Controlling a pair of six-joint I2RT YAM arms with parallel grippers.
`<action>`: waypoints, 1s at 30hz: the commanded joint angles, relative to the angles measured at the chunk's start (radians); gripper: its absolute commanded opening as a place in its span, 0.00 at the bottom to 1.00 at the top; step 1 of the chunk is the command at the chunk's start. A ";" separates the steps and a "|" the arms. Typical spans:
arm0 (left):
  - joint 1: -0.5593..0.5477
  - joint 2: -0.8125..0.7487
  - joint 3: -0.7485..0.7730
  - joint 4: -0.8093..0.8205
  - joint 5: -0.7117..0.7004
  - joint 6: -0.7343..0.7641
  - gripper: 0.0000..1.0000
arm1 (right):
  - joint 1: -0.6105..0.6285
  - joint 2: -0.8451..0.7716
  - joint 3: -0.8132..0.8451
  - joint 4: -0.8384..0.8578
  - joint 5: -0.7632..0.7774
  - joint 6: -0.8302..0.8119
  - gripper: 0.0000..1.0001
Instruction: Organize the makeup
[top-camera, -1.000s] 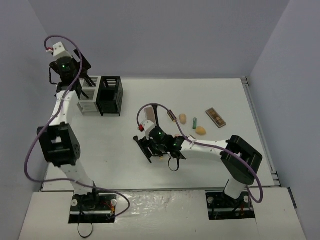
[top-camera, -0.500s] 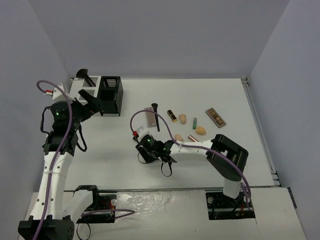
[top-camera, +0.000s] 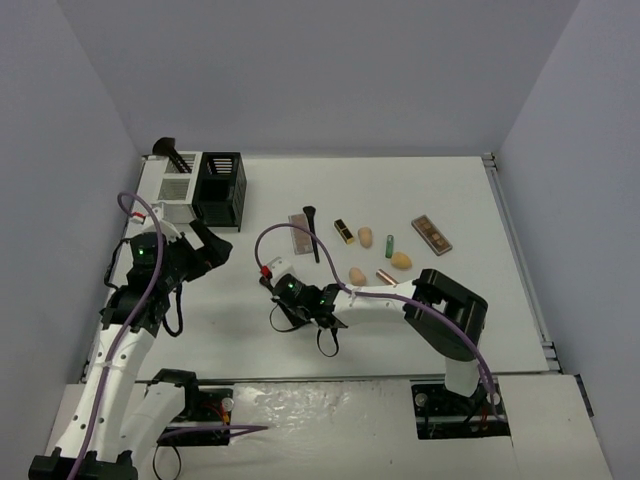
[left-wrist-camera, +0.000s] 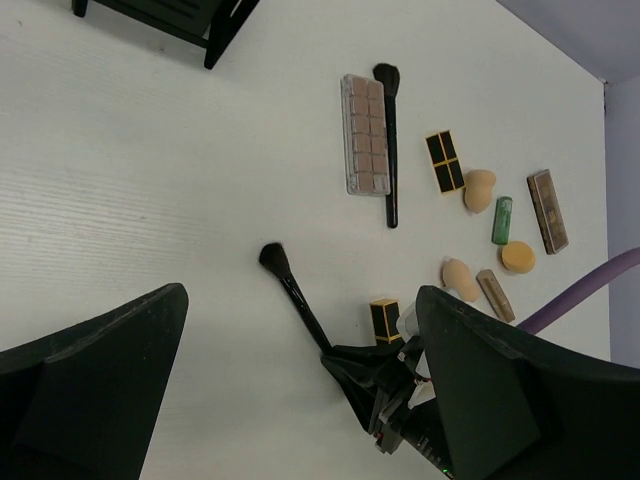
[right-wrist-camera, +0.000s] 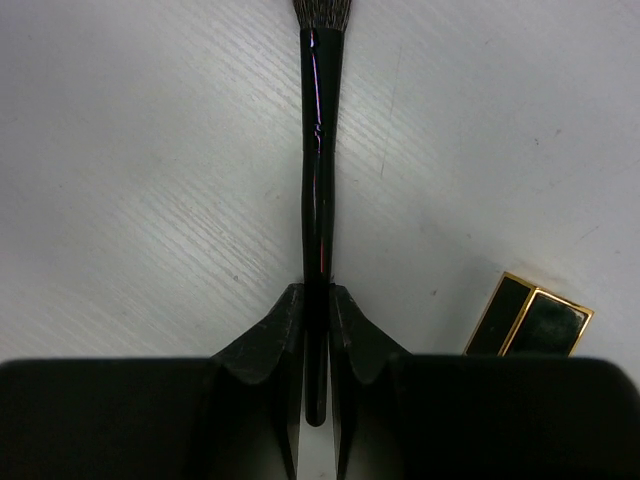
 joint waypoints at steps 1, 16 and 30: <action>-0.022 -0.002 -0.008 0.085 0.066 -0.058 0.97 | 0.015 -0.065 0.020 0.009 0.061 -0.009 0.00; -0.231 0.102 0.058 0.225 -0.018 -0.102 0.97 | 0.024 -0.391 -0.169 0.457 0.057 0.007 0.00; -0.402 0.196 0.089 0.322 -0.147 -0.107 0.61 | 0.023 -0.425 -0.185 0.557 0.057 -0.011 0.00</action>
